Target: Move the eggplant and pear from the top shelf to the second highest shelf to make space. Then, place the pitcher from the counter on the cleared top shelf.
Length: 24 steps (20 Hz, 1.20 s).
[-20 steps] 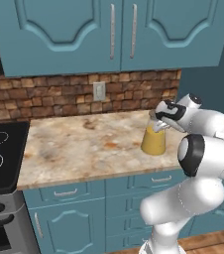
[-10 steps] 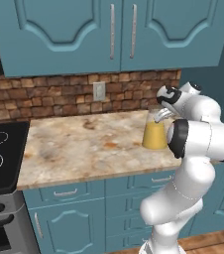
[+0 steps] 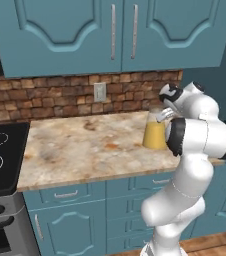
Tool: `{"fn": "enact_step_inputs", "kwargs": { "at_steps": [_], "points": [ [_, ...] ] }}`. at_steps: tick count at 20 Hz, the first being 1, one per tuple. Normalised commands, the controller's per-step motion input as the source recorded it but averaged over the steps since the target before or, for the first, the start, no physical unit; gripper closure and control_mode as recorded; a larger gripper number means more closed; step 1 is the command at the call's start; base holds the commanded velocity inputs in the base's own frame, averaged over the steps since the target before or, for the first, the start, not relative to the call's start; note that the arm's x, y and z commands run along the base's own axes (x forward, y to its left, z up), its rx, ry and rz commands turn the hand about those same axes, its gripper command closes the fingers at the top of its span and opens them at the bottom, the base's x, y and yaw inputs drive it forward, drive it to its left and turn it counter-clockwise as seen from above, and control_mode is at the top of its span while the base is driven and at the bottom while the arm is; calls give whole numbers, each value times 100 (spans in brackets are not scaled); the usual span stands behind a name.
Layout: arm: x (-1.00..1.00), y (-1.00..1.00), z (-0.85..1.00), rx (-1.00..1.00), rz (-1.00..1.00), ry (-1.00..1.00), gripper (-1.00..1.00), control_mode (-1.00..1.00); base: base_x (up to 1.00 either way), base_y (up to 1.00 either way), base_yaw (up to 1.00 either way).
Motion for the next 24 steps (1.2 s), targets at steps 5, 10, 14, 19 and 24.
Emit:
{"fn": "enact_step_inputs", "kwargs": {
  "at_steps": [5,10,14,19,24],
  "points": [
    [-21,22,-16,0,-2,-8,100,-100,0,0,0],
    [-36,26,33,0,0,1,100,-100,0,0,0],
    [-57,39,73,-5,-1,6,100,-100,0,0,0],
    [-83,24,40,-5,-13,-1,100,-100,0,0,0],
    [-100,15,4,-1,-26,-28,100,-100,0,0,0]
  ]
}}
